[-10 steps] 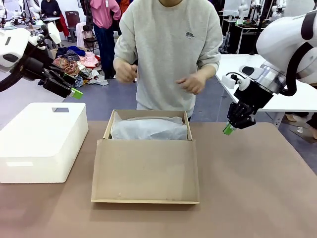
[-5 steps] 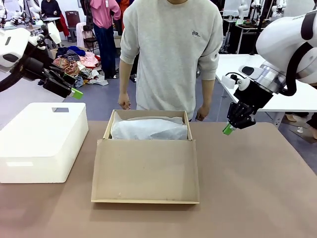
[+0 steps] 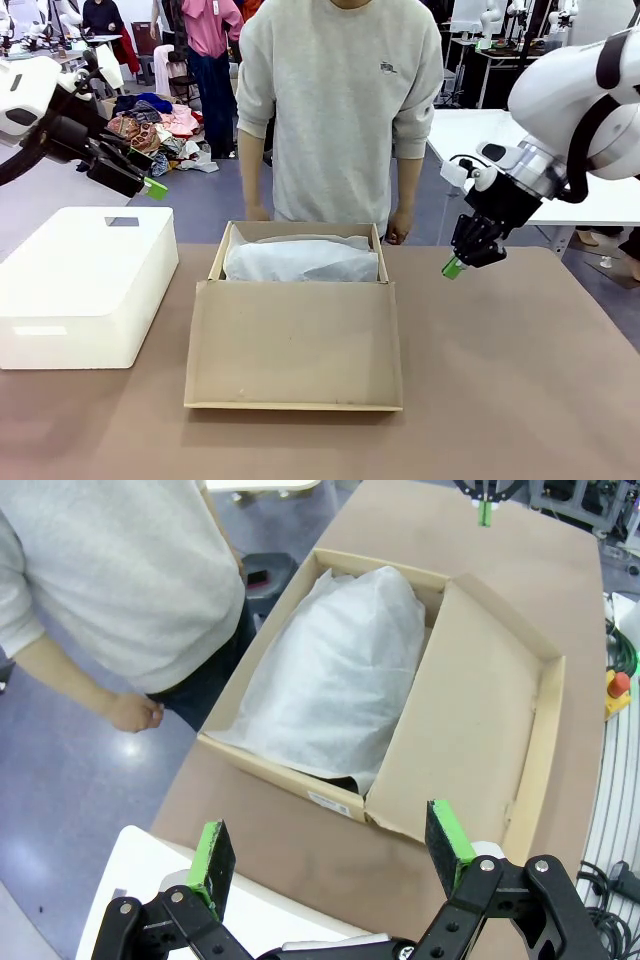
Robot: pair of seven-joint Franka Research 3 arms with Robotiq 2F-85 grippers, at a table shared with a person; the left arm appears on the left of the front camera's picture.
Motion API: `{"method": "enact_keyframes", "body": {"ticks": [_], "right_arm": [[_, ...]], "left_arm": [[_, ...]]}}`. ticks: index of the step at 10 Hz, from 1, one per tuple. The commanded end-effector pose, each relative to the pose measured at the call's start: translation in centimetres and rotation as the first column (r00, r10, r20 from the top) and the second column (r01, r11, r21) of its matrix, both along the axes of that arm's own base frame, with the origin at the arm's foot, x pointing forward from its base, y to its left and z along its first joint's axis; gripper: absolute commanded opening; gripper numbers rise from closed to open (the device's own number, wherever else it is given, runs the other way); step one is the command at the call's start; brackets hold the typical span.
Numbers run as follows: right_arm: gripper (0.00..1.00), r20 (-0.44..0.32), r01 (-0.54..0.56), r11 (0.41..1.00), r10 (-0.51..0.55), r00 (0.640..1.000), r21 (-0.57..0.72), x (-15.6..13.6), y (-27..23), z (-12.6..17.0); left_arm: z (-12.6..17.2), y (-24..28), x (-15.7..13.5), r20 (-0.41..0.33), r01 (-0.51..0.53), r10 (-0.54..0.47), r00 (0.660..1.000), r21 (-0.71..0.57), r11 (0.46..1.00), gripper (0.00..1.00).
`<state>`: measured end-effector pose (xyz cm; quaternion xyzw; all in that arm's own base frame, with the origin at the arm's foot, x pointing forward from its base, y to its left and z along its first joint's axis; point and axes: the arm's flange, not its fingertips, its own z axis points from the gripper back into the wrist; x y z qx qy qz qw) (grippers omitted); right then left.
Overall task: Pack the shoes into the box.
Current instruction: Close the Shoes Box.
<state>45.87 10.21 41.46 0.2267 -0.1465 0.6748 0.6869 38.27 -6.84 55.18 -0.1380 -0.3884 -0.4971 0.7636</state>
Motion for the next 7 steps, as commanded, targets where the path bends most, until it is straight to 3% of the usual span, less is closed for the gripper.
{"method": "enact_keyframes", "body": {"ticks": [1, 3, 7], "right_arm": [[0.00, 0.035, 0.024, 0.998, -0.026, 0.999, 0.061, -0.1, 0.9, -2.4], [0.00, 0.026, 0.059, 0.993, -0.061, 0.998, 0.098, -0.1, 1.5, -4.2], [0.00, -0.033, -0.049, 0.991, 0.053, 0.998, 0.127, -0.3, 3.0, -7.7]], "left_arm": [[0.0, 0.2, 0.2, 0.007, 0.018, -0.017, 1.000, -0.012, 1.000, 1.00], [0.0, 0.2, 0.2, 0.007, 0.018, -0.017, 1.000, -0.012, 1.000, 1.00], [0.0, 0.2, 0.2, 0.007, 0.018, -0.017, 1.000, -0.012, 1.000, 1.00]]}}
